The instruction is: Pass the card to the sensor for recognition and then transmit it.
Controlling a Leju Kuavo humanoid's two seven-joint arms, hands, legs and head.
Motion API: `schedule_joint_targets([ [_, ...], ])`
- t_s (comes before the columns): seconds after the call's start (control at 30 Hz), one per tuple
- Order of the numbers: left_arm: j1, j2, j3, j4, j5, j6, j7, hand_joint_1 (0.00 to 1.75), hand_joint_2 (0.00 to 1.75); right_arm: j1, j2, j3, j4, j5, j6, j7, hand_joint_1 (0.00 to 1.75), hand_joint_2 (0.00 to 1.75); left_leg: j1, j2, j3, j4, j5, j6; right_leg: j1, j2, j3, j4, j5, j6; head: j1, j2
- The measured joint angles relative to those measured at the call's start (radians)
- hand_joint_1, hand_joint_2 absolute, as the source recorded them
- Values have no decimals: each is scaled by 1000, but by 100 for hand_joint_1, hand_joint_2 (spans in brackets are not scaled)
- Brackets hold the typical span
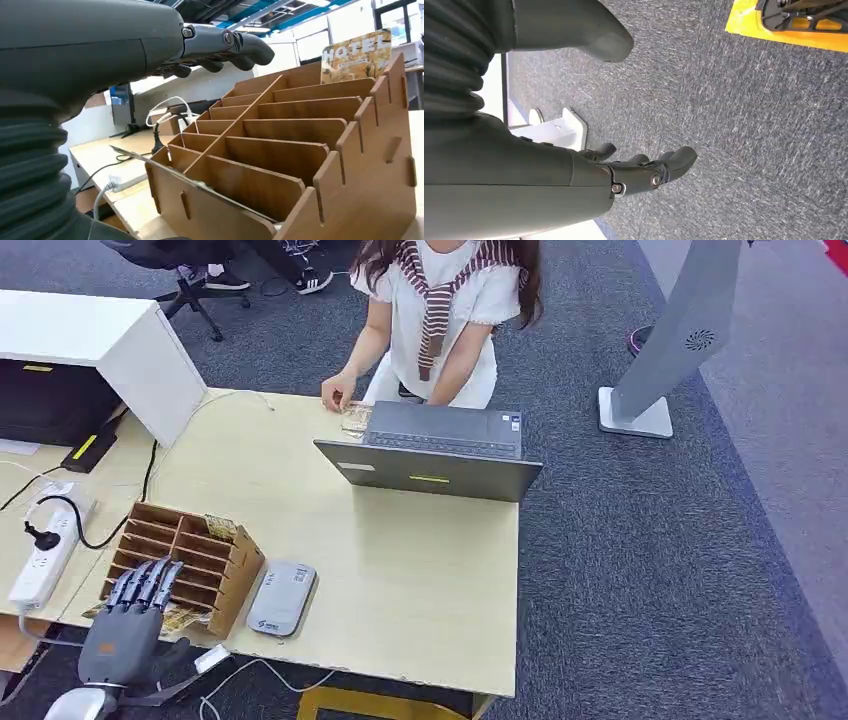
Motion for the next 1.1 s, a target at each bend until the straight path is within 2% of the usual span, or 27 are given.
schedule_joint_targets([
  [1.1, 1, 0, 1, 11, -23, 12, 38, 0, 175, 0, 0, 0, 0, 0, -11, 0, 0, 175, 0, 0, 0, 0, 0, 0, 0, 0, 0, 0, 0, 0, 0, 0],
])
